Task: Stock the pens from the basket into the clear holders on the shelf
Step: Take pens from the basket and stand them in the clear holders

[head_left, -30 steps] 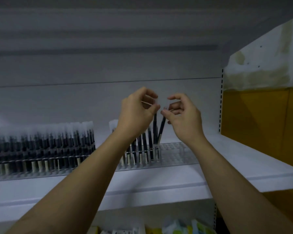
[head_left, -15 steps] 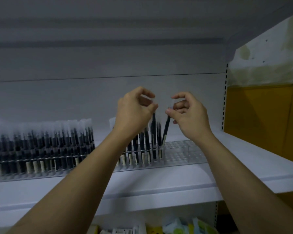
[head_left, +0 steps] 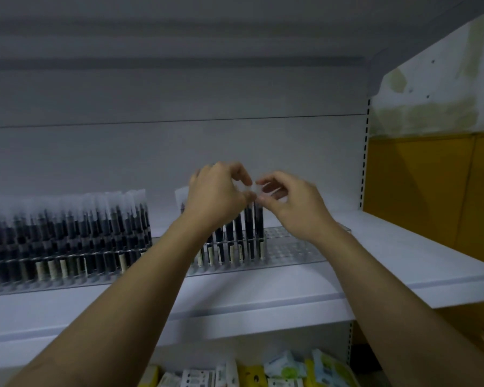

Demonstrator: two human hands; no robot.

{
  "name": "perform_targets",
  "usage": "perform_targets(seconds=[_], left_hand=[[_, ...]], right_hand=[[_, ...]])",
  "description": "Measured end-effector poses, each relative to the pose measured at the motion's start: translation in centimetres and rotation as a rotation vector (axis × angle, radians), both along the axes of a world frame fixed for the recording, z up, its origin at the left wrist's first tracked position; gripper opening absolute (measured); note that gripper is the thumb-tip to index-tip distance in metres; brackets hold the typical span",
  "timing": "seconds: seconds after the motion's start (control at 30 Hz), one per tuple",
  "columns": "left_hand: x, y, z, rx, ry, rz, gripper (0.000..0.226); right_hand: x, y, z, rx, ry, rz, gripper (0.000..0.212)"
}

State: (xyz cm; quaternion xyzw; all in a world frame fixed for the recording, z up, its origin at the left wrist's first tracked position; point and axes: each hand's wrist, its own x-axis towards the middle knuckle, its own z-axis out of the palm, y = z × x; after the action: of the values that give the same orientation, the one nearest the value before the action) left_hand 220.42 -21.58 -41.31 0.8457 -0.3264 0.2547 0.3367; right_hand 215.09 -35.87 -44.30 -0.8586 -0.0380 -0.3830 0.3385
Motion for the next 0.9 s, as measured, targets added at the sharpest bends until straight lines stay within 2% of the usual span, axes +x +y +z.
perform_targets(seconds=[0.13,0.23,0.4,0.67,0.9], left_hand=[[0.1,0.1,-0.6,-0.016,-0.036,0.050,0.016],[0.3,0.3,-0.9,0.034,-0.136,0.112,0.019],[0.0,1.1,-1.4,0.126,-0.191,0.101,0.030],[-3.6,4.2,-2.2,0.113,-0.229,0.087,0.039],[-7.5,7.3,-6.2,0.075,-0.253,0.037,0.039]], right_hand=[[-0.8,0.2,-0.9,-0.091,0.078,0.008,0.038],[-1.1,0.3,-1.5,-0.149,0.118,-0.011,0.049],[-2.1,0.7,-1.6,-0.175,0.166,-0.036,0.066],[-5.1,1.7,-1.3,-0.216,0.102,-0.119,0.059],[-8.3,4.8,-4.8,-0.218,0.112,-0.078,0.049]])
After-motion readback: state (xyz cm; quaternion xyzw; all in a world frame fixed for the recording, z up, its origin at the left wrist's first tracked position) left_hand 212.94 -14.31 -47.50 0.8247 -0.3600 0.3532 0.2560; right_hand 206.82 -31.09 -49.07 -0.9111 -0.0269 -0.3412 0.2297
